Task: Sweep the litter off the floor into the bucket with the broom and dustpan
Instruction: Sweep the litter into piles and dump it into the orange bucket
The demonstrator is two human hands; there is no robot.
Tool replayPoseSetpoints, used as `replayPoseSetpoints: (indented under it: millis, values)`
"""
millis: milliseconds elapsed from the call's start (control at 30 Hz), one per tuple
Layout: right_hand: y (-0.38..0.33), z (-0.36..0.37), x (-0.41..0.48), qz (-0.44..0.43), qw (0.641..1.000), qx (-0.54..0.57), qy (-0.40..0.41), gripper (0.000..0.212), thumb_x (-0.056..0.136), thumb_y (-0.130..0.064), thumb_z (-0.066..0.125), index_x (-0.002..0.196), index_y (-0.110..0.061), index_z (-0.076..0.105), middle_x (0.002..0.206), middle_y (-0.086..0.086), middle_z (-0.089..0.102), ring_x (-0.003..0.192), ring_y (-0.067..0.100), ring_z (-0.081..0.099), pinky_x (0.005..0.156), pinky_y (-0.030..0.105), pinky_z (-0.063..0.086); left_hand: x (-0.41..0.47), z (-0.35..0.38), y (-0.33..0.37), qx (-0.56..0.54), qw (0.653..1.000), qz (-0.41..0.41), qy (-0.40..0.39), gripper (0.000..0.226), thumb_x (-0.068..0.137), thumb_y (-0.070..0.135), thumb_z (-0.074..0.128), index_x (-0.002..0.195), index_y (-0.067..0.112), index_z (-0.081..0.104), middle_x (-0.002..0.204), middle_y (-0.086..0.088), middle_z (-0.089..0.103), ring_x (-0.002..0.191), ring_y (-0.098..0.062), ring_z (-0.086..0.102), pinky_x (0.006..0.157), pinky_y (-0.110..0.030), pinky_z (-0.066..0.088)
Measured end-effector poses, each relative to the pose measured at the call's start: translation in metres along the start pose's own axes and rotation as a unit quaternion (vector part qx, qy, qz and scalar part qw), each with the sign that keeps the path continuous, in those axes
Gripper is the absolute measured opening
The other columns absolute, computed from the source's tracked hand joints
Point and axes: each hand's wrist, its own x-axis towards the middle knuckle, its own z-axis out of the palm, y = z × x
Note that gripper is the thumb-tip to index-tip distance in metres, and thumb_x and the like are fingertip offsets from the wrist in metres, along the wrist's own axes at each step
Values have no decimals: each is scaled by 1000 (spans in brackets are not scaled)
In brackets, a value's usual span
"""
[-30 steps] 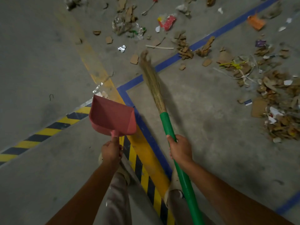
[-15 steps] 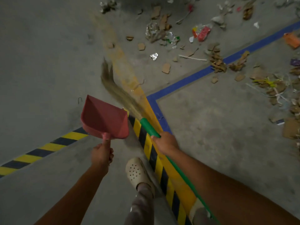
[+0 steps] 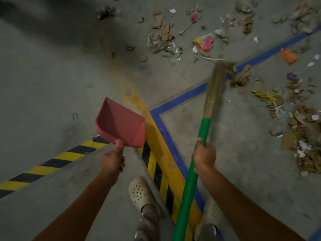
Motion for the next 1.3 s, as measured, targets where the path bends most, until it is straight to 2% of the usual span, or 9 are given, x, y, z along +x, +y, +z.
replayPoseSetpoints:
  millis: [133,267,333,400,533,633,767,933,1300]
  values:
    - [5,31,-30,-74,991,-47,-99,61,78,-72,40,79,-15,60,80,13,71,73,37,70,68,49,59,-2,-1,15,14,1000,-1,9,62,89,73,51,71,14,51,56,-4,47,41,-15,36,40,-23,24]
    - [-11,58,-27,-127,956,-177,-197,47,94,-54,53,102,-10,68,100,14,72,94,35,68,74,32,51,4,1,30,29,999,11,31,57,95,63,52,71,11,50,58,-7,47,44,-16,36,42,-25,24]
    - [-17,69,-7,-114,940,-222,-231,48,97,-51,55,111,-7,69,107,15,71,101,35,67,71,31,43,11,3,38,33,999,18,39,56,96,61,53,71,11,51,59,-7,47,45,-17,36,44,-25,24]
    - [-20,73,22,-78,941,-227,-239,53,93,-53,58,110,-4,70,105,18,72,99,35,70,70,29,46,18,10,46,29,998,20,44,53,95,61,54,73,13,52,61,-7,49,45,-17,37,43,-24,23]
    - [1,61,101,46,975,-137,-169,56,86,-54,61,92,1,70,80,18,73,71,33,73,70,44,62,24,42,60,41,998,19,33,48,95,56,56,74,14,50,63,-6,49,45,-17,37,43,-24,23]
    - [30,40,160,123,987,-77,-70,68,78,-61,50,102,-1,70,94,19,74,82,36,74,75,51,62,26,76,74,44,999,19,15,44,97,48,56,73,12,52,62,-7,50,45,-17,36,45,-25,22]
    - [13,-31,170,193,981,14,23,56,96,-53,48,104,-1,66,96,20,72,81,36,72,75,50,62,24,128,96,51,998,18,-10,44,98,44,57,71,10,50,57,-8,46,40,-17,33,42,-25,21]
    - [6,-78,168,157,984,53,62,58,98,-56,40,103,-5,66,91,18,72,79,36,70,73,45,60,17,187,129,88,994,39,-48,42,100,36,56,73,4,54,66,-15,50,47,-21,35,47,-29,23]
    - [-18,-92,161,138,984,116,10,42,99,-54,43,99,-17,62,92,10,70,80,32,70,74,52,60,-4,258,185,140,983,89,-72,49,98,41,58,66,6,52,59,-14,48,42,-18,32,43,-24,23]
